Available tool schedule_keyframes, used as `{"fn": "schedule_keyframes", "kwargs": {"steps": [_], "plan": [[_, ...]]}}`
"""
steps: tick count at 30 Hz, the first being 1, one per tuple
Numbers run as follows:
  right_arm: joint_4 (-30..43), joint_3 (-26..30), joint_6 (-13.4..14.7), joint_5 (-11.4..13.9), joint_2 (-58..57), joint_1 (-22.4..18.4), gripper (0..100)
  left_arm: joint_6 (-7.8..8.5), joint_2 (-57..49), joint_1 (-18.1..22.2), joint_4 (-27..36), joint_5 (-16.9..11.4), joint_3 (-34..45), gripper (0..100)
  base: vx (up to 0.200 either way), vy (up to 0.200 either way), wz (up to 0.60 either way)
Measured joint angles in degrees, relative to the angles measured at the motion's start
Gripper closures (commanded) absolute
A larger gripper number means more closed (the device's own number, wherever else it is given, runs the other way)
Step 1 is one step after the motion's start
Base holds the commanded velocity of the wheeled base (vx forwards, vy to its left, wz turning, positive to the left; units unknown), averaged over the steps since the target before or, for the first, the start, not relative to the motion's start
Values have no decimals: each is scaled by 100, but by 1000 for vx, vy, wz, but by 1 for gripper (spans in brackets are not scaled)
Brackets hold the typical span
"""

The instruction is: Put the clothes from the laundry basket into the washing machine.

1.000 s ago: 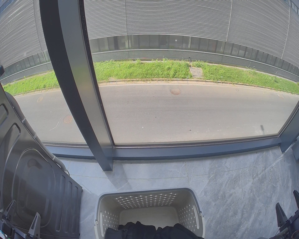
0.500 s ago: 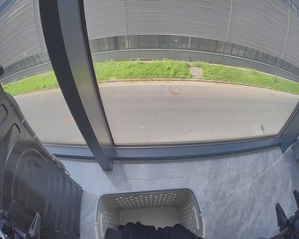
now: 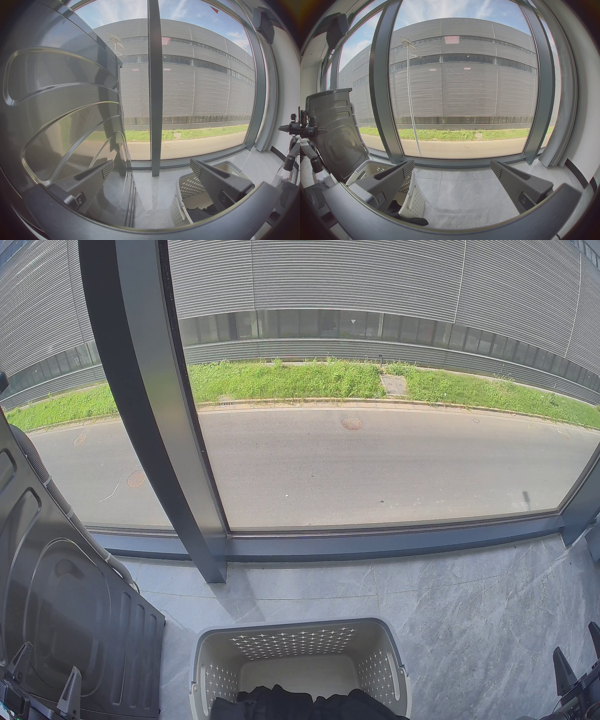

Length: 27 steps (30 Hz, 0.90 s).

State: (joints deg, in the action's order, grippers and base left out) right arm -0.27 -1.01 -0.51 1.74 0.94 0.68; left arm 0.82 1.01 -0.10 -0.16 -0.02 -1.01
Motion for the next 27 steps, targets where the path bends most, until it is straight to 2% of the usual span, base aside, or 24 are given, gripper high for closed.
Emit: {"fn": "schedule_keyframes", "kwargs": {"steps": [27], "plan": [[0, 0, 0, 2, 0, 0, 0, 7, 0, 0, 0, 2, 0, 0, -200, 0, 0]]}}
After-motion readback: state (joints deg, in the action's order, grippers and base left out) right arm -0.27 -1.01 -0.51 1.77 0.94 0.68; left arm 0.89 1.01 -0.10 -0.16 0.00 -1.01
